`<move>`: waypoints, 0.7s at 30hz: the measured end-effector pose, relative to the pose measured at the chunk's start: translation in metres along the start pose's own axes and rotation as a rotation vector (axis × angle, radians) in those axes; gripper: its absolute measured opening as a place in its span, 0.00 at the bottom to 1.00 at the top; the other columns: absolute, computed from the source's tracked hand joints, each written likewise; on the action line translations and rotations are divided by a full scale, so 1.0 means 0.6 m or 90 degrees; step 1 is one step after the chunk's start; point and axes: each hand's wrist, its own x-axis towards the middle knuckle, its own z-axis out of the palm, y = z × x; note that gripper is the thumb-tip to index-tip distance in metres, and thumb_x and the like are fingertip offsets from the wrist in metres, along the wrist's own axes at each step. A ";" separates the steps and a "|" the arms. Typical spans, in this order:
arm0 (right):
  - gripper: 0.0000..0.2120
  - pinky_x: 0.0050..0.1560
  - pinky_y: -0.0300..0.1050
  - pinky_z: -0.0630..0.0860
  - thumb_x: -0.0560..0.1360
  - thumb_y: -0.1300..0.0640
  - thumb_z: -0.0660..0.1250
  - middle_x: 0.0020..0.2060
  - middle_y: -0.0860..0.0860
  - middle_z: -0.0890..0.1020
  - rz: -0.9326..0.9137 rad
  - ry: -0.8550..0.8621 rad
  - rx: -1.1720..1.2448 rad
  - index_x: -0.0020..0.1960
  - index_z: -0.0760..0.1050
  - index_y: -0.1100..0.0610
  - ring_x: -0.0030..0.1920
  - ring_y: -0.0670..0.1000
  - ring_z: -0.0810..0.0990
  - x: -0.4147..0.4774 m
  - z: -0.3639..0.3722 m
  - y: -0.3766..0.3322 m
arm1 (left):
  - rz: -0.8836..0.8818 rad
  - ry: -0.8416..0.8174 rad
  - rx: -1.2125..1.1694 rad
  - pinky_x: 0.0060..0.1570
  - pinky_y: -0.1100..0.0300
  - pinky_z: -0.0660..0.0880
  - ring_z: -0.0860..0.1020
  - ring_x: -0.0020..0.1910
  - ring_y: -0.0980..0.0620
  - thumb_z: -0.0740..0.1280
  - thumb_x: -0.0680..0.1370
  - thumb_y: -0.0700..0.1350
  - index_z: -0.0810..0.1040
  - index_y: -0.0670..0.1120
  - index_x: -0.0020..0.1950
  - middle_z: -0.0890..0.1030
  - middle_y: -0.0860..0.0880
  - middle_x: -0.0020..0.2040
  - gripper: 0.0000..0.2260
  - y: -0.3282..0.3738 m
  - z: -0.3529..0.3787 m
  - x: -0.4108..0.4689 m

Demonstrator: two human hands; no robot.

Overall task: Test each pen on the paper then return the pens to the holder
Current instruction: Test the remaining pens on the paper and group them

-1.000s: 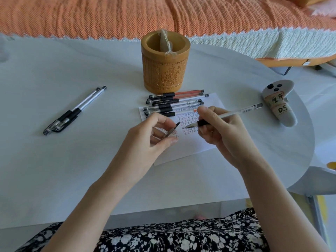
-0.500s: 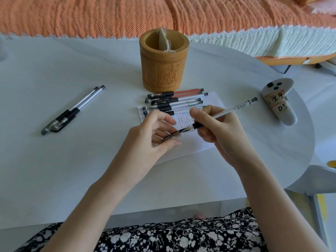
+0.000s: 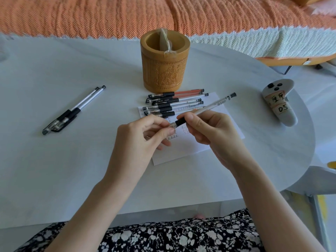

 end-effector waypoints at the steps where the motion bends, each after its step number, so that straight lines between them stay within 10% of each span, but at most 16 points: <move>1: 0.13 0.28 0.35 0.61 0.70 0.48 0.68 0.27 0.48 0.72 -0.005 0.004 0.008 0.45 0.84 0.57 0.29 0.47 0.64 0.000 0.002 0.000 | 0.002 0.004 -0.007 0.32 0.68 0.76 0.82 0.30 0.56 0.72 0.71 0.38 0.81 0.41 0.43 0.84 0.49 0.35 0.02 0.000 0.001 -0.001; 15: 0.27 0.26 0.37 0.58 0.71 0.45 0.67 0.31 0.61 0.71 -0.004 0.108 -0.025 0.44 0.77 0.72 0.28 0.51 0.63 0.013 0.019 -0.009 | 0.052 0.107 0.222 0.35 0.62 0.75 0.78 0.31 0.62 0.72 0.71 0.51 0.82 0.50 0.43 0.84 0.58 0.37 0.06 -0.004 -0.007 0.045; 21: 0.11 0.24 0.31 0.62 0.76 0.56 0.68 0.27 0.50 0.75 0.028 0.169 -0.013 0.48 0.81 0.65 0.22 0.44 0.65 0.016 0.006 -0.008 | 0.065 0.201 0.377 0.38 0.57 0.71 0.78 0.44 0.51 0.70 0.72 0.53 0.81 0.53 0.45 0.83 0.52 0.43 0.06 -0.026 -0.014 0.072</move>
